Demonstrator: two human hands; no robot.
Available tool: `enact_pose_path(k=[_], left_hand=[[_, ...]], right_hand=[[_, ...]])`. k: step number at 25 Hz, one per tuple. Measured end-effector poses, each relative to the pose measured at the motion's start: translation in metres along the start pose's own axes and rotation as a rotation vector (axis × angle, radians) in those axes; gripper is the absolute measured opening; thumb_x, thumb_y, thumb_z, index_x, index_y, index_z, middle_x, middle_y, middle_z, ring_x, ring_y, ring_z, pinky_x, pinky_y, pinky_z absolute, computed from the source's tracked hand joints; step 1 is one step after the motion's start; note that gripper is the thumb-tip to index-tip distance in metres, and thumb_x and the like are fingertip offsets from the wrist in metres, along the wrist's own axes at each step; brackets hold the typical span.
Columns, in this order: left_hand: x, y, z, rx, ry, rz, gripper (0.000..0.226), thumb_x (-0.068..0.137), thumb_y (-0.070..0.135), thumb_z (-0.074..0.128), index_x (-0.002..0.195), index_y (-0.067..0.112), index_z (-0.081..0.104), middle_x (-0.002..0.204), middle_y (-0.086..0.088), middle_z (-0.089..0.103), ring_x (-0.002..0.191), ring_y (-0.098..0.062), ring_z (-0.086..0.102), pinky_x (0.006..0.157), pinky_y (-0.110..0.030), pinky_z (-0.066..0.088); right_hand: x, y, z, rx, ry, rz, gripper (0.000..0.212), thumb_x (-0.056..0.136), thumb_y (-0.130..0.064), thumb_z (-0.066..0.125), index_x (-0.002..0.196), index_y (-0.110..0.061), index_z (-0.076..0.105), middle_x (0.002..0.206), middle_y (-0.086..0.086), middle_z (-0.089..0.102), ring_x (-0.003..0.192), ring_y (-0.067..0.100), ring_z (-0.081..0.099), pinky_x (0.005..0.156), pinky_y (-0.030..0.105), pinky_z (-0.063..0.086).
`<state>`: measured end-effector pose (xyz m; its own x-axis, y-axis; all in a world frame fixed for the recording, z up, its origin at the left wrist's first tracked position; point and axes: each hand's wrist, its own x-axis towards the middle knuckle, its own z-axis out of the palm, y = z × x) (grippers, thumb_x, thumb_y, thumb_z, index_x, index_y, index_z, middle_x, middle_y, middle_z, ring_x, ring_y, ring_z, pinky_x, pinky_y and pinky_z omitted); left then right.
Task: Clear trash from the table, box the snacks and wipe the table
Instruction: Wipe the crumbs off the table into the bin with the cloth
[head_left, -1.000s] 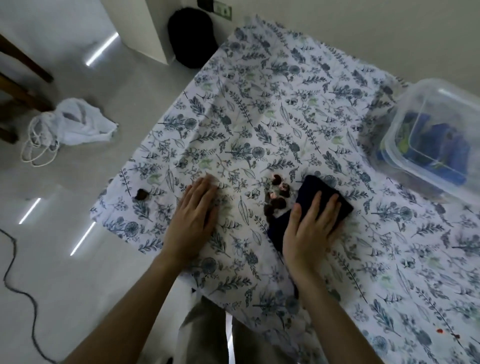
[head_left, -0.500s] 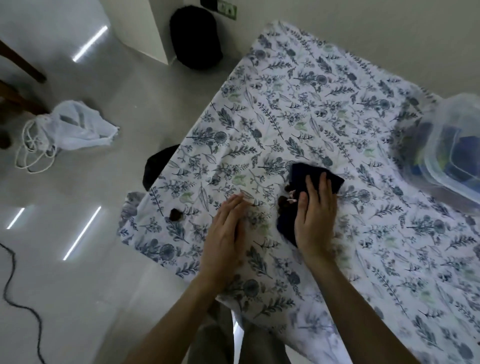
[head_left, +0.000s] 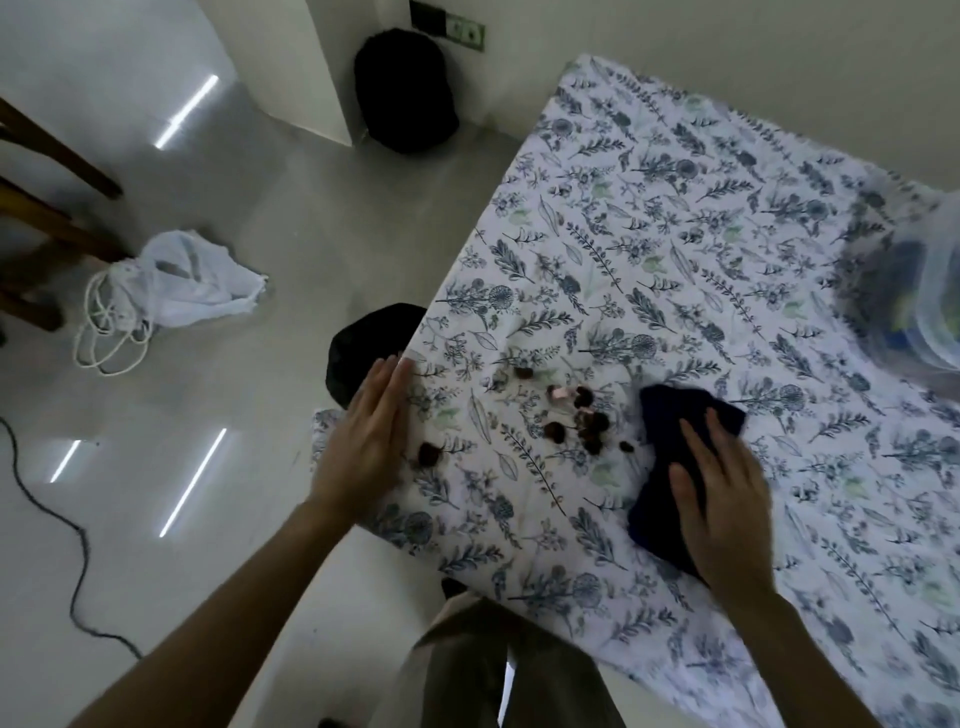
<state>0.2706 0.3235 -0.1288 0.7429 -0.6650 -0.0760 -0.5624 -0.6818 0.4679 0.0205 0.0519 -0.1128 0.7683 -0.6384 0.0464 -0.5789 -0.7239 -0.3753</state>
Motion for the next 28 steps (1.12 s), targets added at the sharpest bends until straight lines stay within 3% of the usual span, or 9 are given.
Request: enact_pose_path(k=[4,8,13,21,28], left_hand=[[-0.004,-0.003,0.003,0.075,0.004,0.078,0.059,0.099,0.018,0.038,0.151,0.01,0.012,0.161,-0.007,0.009,0.149,-0.018,0.004,0.121,-0.031,0.014],[-0.012,-0.008,0.006,0.089,-0.015,0.081,0.06,0.098,0.016,0.038,0.151,0.008,0.012,0.161,-0.01,0.009,0.15,-0.02,0.004,0.122,-0.036,0.018],[-0.011,-0.009,0.006,0.079,-0.01,0.084,0.058,0.098,0.018,0.033,0.151,0.008,0.013,0.161,-0.01,0.011,0.15,-0.021,0.007,0.12,-0.04,0.023],[-0.011,-0.006,0.005,0.125,-0.011,0.087,0.061,0.098,0.02,0.039,0.151,0.009,0.011,0.16,-0.009,0.01,0.15,-0.019,0.004,0.121,-0.034,0.016],[-0.011,-0.005,0.001,0.097,-0.003,0.097,0.058,0.099,0.019,0.034,0.151,0.009,0.01,0.16,-0.009,0.01,0.15,-0.019,0.003,0.122,-0.036,0.018]], right_hand=[[-0.025,-0.002,0.002,-0.113,-0.052,0.03,0.067,0.093,-0.056,0.024,0.146,-0.015,0.032,0.157,0.01,0.019,0.141,0.035,0.023,0.11,0.053,0.026],[-0.031,-0.055,0.025,-0.044,-0.054,0.134,0.069,0.095,-0.057,0.017,0.149,-0.015,0.022,0.16,0.01,0.007,0.147,0.028,0.004,0.117,0.052,0.012],[-0.007,-0.105,0.05,0.006,-0.012,0.193,0.066,0.095,-0.05,0.024,0.15,-0.013,0.021,0.16,0.013,0.008,0.147,0.029,0.008,0.118,0.049,0.012],[0.049,-0.158,0.077,0.031,-0.021,0.053,0.064,0.097,-0.049,0.026,0.15,-0.014,0.021,0.159,0.013,0.009,0.146,0.028,0.009,0.119,0.047,0.011],[0.037,-0.127,0.063,0.097,-0.082,-0.051,0.06,0.098,-0.043,0.024,0.151,-0.016,0.016,0.16,0.01,0.006,0.148,0.024,0.004,0.118,0.049,0.018]])
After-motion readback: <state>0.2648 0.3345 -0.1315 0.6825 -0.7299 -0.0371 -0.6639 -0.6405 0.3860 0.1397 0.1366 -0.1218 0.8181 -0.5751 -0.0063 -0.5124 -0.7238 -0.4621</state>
